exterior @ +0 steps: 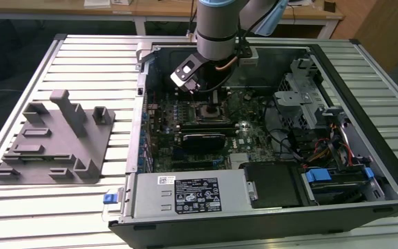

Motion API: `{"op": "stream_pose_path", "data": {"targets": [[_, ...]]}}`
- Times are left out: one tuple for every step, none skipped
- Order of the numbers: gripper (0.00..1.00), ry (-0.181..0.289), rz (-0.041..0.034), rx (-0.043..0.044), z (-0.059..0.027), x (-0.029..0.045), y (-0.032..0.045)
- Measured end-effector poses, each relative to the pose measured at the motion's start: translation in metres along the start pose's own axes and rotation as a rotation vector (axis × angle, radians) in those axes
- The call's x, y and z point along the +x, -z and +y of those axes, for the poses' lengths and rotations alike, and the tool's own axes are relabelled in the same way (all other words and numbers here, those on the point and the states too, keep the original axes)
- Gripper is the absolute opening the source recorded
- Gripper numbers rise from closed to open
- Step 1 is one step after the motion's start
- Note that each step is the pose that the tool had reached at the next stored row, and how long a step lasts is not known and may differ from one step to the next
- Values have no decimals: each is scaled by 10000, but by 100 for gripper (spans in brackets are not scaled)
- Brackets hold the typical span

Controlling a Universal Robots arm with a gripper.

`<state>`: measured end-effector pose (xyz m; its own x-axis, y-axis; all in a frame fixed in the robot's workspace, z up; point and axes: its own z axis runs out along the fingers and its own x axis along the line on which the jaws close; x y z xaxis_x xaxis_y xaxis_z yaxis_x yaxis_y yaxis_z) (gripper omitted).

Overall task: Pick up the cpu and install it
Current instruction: 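Place the cpu into insertion slot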

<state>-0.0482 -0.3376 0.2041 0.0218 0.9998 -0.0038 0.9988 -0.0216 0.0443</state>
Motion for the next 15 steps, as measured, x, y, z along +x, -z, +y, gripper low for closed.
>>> {"op": "stream_pose_path", "data": {"targets": [[11, -1, -1, 11, 0, 0, 1], [11, -2, 0, 21, 0, 0, 0], [11, -1, 2, 31, 0, 0, -1], [11, -1, 2, 33, 0, 0, -1], [11, -1, 4, 31, 0, 1, -7], [11, -1, 4, 32, 0, 1, -13], [11, -1, 3, 32, -1, 1, -19], [11, -1, 2, 33, -1, 1, -24], [11, -1, 3, 33, -1, 1, -30], [11, -1, 2, 33, -1, 0, -33], [11, -1, 1, 34, -1, 0, -33], [11, -1, 0, 34, -2, 0, -33], [11, -1, -1, 34, -1, 0, -33], [11, 0, -1, 34, -1, 0, -34], [11, -1, 1, 32, -1, 1, -38]]}}
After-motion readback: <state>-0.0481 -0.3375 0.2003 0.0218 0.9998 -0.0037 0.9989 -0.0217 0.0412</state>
